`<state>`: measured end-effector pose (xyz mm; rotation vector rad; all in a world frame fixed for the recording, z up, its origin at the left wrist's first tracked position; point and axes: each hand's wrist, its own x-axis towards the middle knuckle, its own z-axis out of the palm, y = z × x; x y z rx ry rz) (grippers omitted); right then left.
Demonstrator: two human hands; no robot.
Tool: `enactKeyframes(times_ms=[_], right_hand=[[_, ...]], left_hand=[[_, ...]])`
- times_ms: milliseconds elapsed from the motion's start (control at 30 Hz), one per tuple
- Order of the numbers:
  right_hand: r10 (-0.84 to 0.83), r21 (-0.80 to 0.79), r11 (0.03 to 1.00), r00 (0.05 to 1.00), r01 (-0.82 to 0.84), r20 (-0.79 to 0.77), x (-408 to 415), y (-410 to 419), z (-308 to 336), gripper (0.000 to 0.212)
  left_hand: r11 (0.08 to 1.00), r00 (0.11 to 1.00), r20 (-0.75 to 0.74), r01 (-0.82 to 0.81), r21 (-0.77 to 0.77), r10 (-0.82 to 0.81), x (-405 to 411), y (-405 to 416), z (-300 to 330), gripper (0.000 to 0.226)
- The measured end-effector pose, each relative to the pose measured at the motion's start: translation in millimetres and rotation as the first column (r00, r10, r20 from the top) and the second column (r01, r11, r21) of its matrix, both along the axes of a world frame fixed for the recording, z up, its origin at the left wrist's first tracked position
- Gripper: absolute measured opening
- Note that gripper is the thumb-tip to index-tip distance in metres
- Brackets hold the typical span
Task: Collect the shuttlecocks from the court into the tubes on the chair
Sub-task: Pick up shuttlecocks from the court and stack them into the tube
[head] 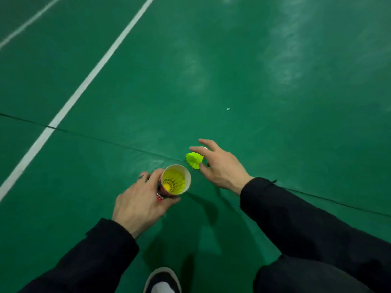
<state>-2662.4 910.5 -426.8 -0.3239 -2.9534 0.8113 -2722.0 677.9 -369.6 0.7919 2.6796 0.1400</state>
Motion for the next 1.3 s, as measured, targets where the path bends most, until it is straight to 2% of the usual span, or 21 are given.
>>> enactKeyframes(times_ms=[67,167,233,267,333,367,400,433,467,533,600,633,700,733,833,867,933,1000,1100,1167,1300], right_hand=[[0.068,0.109,0.991,0.992,-0.08,0.105,-29.2,-10.2,-29.2,0.052],[0.068,0.18,0.978,0.974,-0.108,0.218,-41.7,-10.8,-56.8,0.037],[0.016,0.226,0.972,0.978,-0.064,0.208,-36.2,-2.4,-61.0,0.025],[-0.052,0.191,0.981,0.984,0.019,0.171,-31.6,2.8,-55.4,0.023],[-0.267,-0.091,0.958,0.962,0.272,0.063,-22.0,12.0,-32.5,0.017],[-0.353,-0.323,0.883,0.935,0.342,0.026,-14.8,12.3,-12.6,0.012],[-0.395,-0.543,0.774,0.919,0.326,-0.011,-6.6,9.8,10.5,0.009],[-0.39,-0.679,0.689,0.919,0.253,-0.054,3.6,5.9,34.2,0.009],[-0.332,-0.724,0.669,0.939,0.169,-0.087,14.7,0.4,54.6,0.008],[-0.169,-0.618,0.784,0.978,0.057,-0.125,35.3,-11.4,73.8,0.012],[-0.02,-0.319,0.947,0.993,-0.02,-0.12,54.8,-15.8,73.9,0.023],[0.022,-0.131,0.991,0.994,-0.036,-0.109,62.6,-13.3,71.7,0.027],[0.036,0.167,0.986,0.993,-0.017,-0.114,75.7,-5.9,74.0,0.033],[0.017,0.216,0.976,0.988,0.017,-0.155,83.6,-1.0,77.7,0.034],[0.007,0.162,0.986,0.951,0.046,-0.308,109.5,20.5,94.6,0.027],[0.017,0.138,0.99,0.967,0.019,-0.254,118.3,31.3,104.9,0.027],[-0.002,0.093,0.996,1.0,0.005,-0.026,136.3,50.2,137.3,0.033],[-0.035,0.051,0.998,0.993,0.03,0.113,157.6,61.1,174.3,0.033],[-0.027,-0.096,0.994,0.958,0.057,0.285,198.9,66.2,244.9,0.021],[-0.046,-0.163,0.98,0.927,0.113,0.372,229.1,59.9,295.8,0.016],[-0.212,-0.245,0.915,0.898,0.321,0.385,299.2,33.8,427.5,0.024]], left_hand=[[1.0,1.0,0.01,-0.009,-0.019,0.01,-10.8,-19.4,3.7,0.069],[1.0,1.0,0.017,-0.006,-0.008,0.006,-18.9,-35.4,5.4,0.067],[1.0,1.0,0.024,-0.018,0.008,0.018,-21.1,-37.0,2.3,0.068],[0.999,0.999,0.029,-0.029,0.014,0.029,-20.8,-35.2,0.4,0.068],[0.999,0.999,0.036,-0.036,0.017,0.035,-20.5,-29.3,-3.7,0.069],[0.999,0.998,0.046,-0.036,0.016,0.035,-19.4,-25.1,-5.7,0.069],[0.999,0.998,0.058,-0.033,0.016,0.032,-18.2,-20.5,-7.6,0.07],[1.0,0.998,0.065,-0.019,0.023,0.018,-15.9,-14.0,-8.7,0.071],[0.999,0.997,0.071,0.002,0.033,-0.005,-12.4,-5.8,-9.0,0.071],[0.997,0.995,0.075,0.055,0.06,-0.059,-1.5,13.7,-6.0,0.068],[0.99,0.99,0.065,0.118,0.083,-0.123,11.1,36.9,-1.5,0.064],[0.985,0.987,0.059,0.144,0.093,-0.149,16.4,48.9,0.8,0.062],[0.977,0.98,0.046,0.188,0.105,-0.193,23.0,70.9,5.2,0.06],[0.971,0.975,0.03,0.216,0.106,-0.22,25.6,82.5,7.7,0.059],[0.954,0.958,0.001,0.287,0.092,-0.288,29.1,120.6,25.7,0.062],[0.95,0.954,-0.011,0.3,0.085,-0.3,31.3,133.7,38.1,0.063],[0.935,0.936,-0.049,0.352,0.052,-0.349,42.3,156.7,72.2,0.067],[0.908,0.907,-0.053,0.42,0.013,-0.419,63.0,172.1,113.5,0.068],[0.85,0.851,-0.003,0.526,-0.019,-0.526,108.4,183.6,186.9,0.069],[0.821,0.822,0.048,0.569,-0.045,-0.567,140.5,181.0,235.4,0.072],[0.801,0.791,0.189,0.598,-0.033,-0.582,199.6,177.4,358.0,0.073]])
